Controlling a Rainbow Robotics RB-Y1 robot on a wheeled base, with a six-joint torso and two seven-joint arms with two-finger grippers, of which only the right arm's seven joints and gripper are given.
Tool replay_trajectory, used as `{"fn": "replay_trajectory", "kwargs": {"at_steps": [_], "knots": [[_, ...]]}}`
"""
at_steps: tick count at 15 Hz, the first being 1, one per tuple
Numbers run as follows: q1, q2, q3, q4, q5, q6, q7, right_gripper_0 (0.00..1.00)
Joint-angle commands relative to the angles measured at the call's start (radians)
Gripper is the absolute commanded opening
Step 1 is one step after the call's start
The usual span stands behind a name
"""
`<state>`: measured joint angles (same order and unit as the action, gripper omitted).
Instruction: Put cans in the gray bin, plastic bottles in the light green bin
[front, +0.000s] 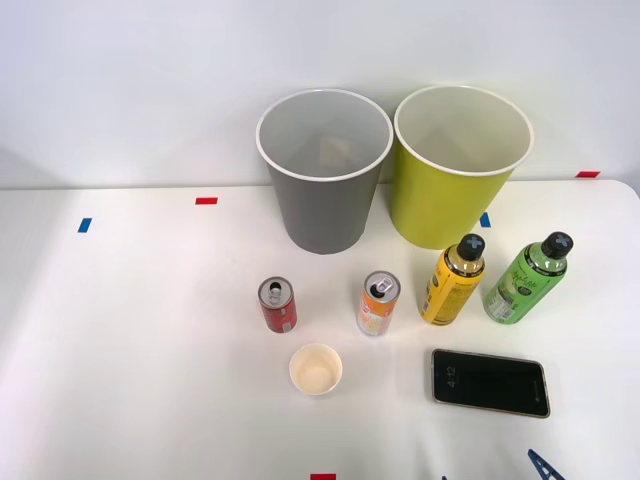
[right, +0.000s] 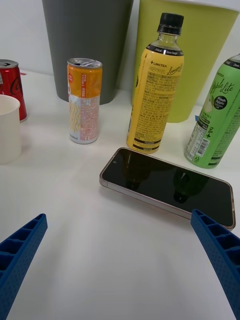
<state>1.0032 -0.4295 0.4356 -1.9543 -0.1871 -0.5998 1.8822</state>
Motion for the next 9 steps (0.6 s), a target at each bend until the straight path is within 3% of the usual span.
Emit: {"fn": "replay_trajectory", "kwargs": {"at_steps": [1,9], "knots": [[0.0,0.0,0.0,0.0,0.0,0.0,0.0,1.0],[0.0,0.0,0.0,0.0,0.0,0.0,0.0,1.0]]}}
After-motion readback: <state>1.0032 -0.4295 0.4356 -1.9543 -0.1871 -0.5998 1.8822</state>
